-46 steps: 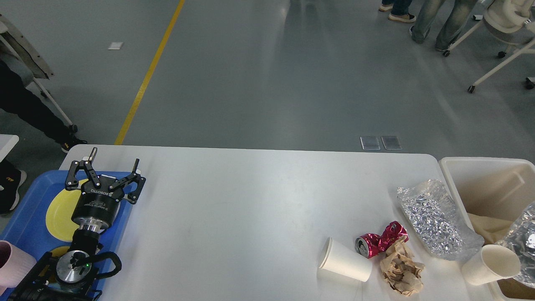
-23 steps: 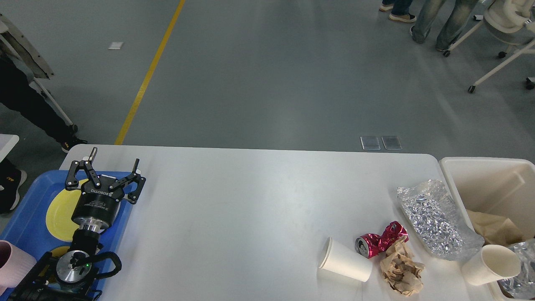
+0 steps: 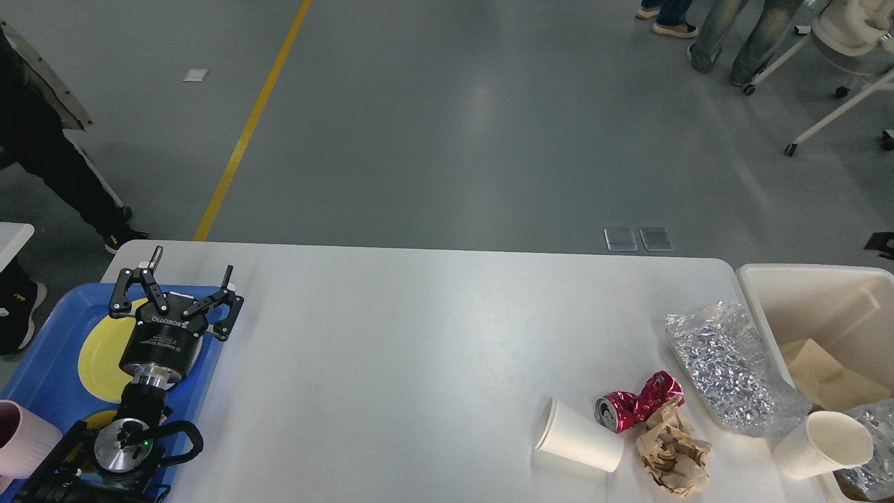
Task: Tidy desktop
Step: 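Release the foil into the bin, then move the right gripper back over to the small foil ball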
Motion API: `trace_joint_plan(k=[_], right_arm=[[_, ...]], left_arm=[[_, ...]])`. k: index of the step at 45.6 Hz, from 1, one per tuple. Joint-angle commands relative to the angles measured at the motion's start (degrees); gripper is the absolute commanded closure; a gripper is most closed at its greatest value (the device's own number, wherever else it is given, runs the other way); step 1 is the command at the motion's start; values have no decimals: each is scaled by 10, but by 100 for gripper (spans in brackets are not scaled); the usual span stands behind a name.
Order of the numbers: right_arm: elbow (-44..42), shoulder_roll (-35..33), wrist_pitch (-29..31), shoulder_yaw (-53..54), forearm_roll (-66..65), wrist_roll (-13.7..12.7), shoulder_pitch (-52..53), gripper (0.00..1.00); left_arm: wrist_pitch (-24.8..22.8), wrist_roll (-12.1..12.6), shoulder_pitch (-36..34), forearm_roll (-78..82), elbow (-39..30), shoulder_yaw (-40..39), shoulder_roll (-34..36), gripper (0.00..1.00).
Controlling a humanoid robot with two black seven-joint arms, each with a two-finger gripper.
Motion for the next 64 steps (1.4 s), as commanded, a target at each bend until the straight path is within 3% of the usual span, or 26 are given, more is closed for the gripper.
trace_joint_plan(k=[1, 16, 26, 34, 40, 64], right_arm=[[91, 12, 69, -40, 0, -9, 125, 0], [322, 79, 280, -90, 4, -10, 409, 0], [454, 126, 367, -85, 8, -10, 555, 0], [557, 141, 367, -67, 28, -11, 635, 0], [560, 169, 367, -75, 46, -11, 632, 0], [557, 170, 344, -90, 79, -1, 626, 0]], left_arm=[[0, 1, 0, 0, 0, 0, 0, 3], [0, 0, 0, 0, 0, 0, 0, 3], [0, 0, 0, 0, 0, 0, 0, 3], [0, 0, 0, 0, 0, 0, 0, 3], [0, 0, 0, 0, 0, 0, 0, 3], [0, 1, 0, 0, 0, 0, 0, 3]])
